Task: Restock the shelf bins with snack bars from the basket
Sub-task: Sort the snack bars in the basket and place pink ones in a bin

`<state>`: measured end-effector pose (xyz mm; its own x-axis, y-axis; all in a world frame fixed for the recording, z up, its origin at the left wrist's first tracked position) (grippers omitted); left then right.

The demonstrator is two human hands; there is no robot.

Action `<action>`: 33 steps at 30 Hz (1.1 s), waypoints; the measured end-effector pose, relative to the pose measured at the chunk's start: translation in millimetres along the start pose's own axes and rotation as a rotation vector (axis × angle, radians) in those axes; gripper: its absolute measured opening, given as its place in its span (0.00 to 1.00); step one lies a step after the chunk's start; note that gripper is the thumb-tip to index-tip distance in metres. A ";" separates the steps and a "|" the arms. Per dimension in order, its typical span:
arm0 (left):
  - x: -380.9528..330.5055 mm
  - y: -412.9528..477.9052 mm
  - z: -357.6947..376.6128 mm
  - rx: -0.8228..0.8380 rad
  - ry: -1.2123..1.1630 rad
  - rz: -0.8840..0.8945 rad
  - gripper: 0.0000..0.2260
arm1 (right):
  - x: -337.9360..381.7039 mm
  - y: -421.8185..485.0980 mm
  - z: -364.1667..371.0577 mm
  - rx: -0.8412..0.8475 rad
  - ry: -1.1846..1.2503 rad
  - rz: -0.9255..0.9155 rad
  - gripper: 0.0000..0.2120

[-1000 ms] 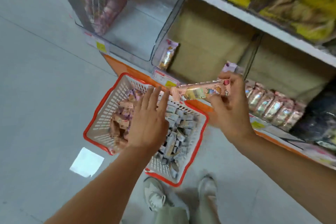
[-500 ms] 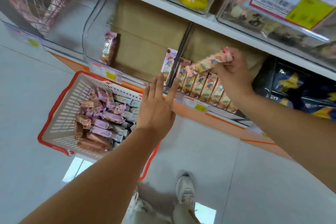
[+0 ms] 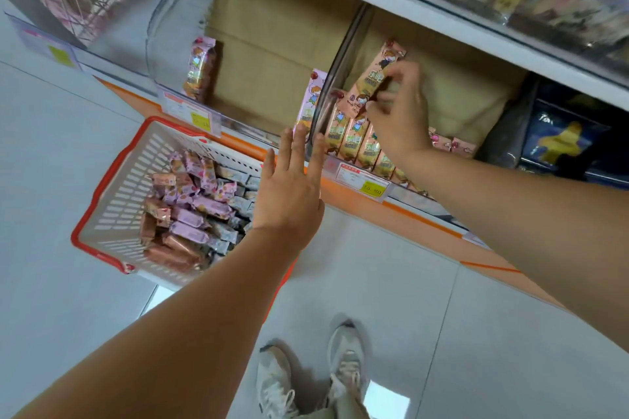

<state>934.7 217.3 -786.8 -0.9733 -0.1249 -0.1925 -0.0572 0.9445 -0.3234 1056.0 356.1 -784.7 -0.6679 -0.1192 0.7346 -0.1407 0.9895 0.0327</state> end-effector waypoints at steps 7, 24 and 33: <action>2.0 0.4 2.9 0.011 0.002 -0.006 0.36 | 13.0 3.4 10.2 0.182 -0.214 -0.073 0.26; 8.5 1.0 4.5 -0.024 -0.064 0.036 0.37 | 24.6 -8.8 12.3 0.325 -0.290 -0.051 0.34; 55.7 -70.5 22.3 -0.119 -0.307 -0.134 0.32 | 92.8 -96.2 21.0 0.107 0.067 -0.428 0.14</action>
<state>889.4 137.0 -795.4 -0.8441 -0.3188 -0.4311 -0.2233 0.9400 -0.2578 992.2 248.0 -733.9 -0.4845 -0.5073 0.7127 -0.4715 0.8377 0.2756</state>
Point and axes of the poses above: each hand's wrist, its own y-axis towards the middle knuckle, its own z-axis out of the palm, x = y × z, the point moved 3 cm from there along y, towards the middle knuckle, and after that the axes turned 8 degrees about -y, right-handed, at the moved point
